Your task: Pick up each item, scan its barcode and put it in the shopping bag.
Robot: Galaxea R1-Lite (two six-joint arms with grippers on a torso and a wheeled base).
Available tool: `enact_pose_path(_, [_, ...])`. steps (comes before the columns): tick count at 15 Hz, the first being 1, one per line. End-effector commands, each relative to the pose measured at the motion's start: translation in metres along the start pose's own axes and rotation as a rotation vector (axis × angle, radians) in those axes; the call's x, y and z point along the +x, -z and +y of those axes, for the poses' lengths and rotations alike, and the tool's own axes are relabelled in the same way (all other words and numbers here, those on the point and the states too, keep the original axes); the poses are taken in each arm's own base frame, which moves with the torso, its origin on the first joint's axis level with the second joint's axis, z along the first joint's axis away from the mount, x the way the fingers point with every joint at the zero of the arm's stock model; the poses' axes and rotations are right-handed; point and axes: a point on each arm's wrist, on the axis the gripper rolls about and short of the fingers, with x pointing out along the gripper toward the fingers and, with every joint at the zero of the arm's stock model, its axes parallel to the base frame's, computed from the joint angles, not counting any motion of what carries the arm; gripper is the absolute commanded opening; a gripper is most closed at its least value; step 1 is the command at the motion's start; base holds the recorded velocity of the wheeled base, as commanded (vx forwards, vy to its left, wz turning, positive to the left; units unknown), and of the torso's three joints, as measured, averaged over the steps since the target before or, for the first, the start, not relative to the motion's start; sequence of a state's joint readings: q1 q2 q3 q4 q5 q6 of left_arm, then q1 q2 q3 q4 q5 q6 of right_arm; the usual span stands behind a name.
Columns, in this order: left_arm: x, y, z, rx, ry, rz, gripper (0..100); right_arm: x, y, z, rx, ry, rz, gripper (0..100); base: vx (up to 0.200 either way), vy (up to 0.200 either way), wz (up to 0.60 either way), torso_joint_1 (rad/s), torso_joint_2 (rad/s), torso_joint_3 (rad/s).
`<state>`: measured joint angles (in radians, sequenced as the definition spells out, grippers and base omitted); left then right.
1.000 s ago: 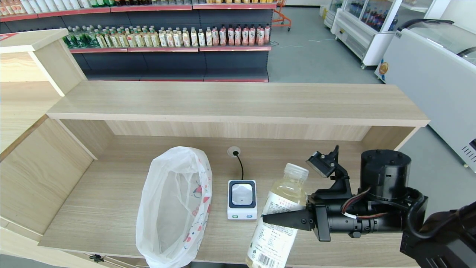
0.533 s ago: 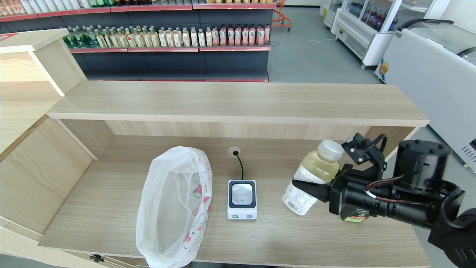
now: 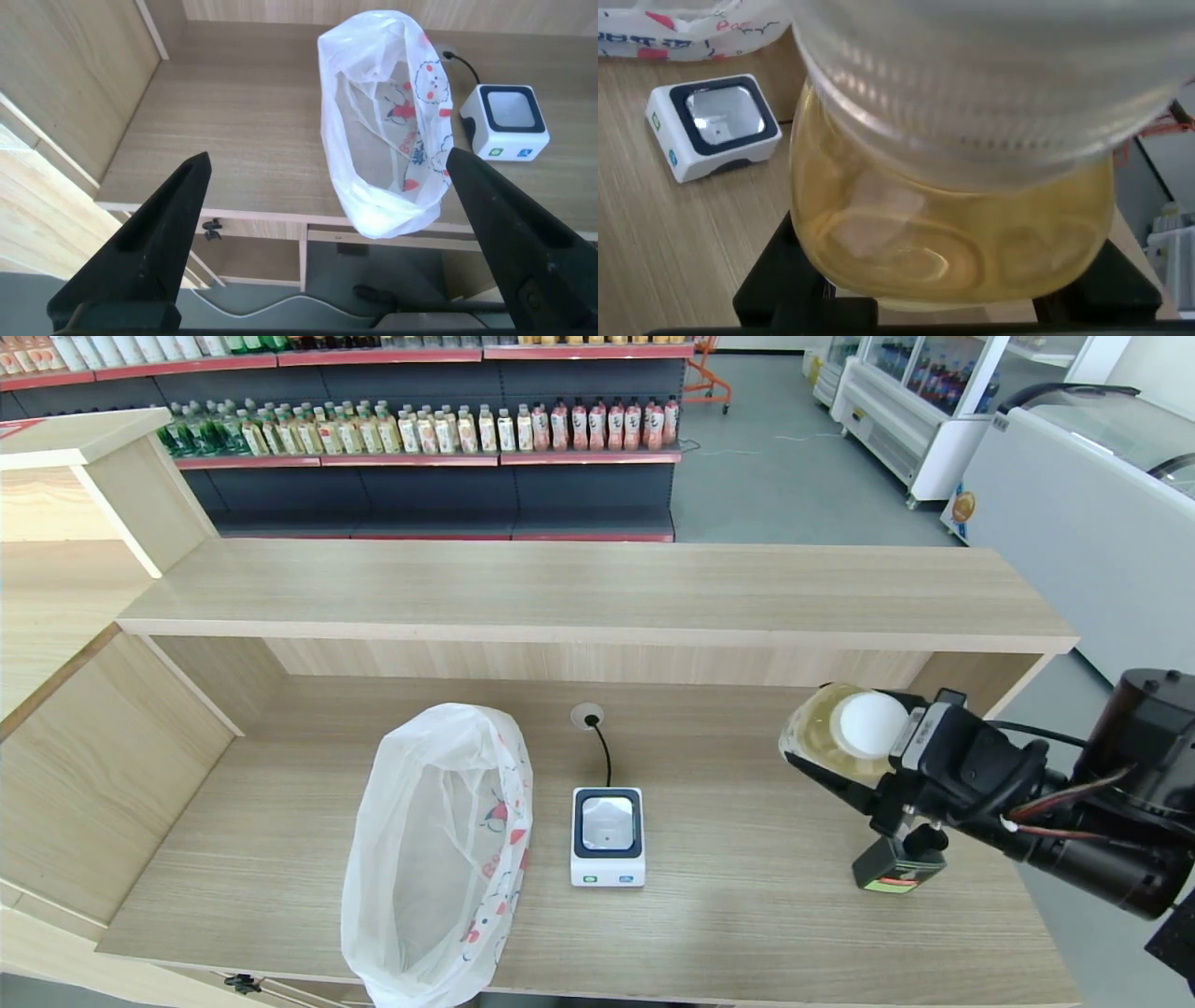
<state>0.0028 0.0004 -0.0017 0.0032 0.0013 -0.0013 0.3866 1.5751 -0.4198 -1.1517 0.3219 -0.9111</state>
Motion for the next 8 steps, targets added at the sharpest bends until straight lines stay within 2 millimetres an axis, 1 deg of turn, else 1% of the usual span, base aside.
enact_pose_path(1, [0.0, 0.0, 0.0, 0.0, -0.001, 0.0, 100, -0.015, -0.007, 0.003, -0.082, 0.005, -0.013, 0, 0.0, 0.0, 0.0, 0.0, 0.0, 0.0])
enact_pose_path(5, [0.0, 0.0, 0.0, 0.004, 0.001, 0.0, 100, -0.028, -0.008, 0.01, -0.172, -0.01, -0.006, 0, 0.0, 0.0, 0.0, 0.0, 0.0, 0.0])
enact_pose_path(8, [0.0, 0.0, 0.0, 0.004, 0.001, 0.0, 100, -0.03, -0.007, 0.012, -0.213, -0.015, 0.002, 0, 0.0, 0.0, 0.0, 0.0, 0.0, 0.0])
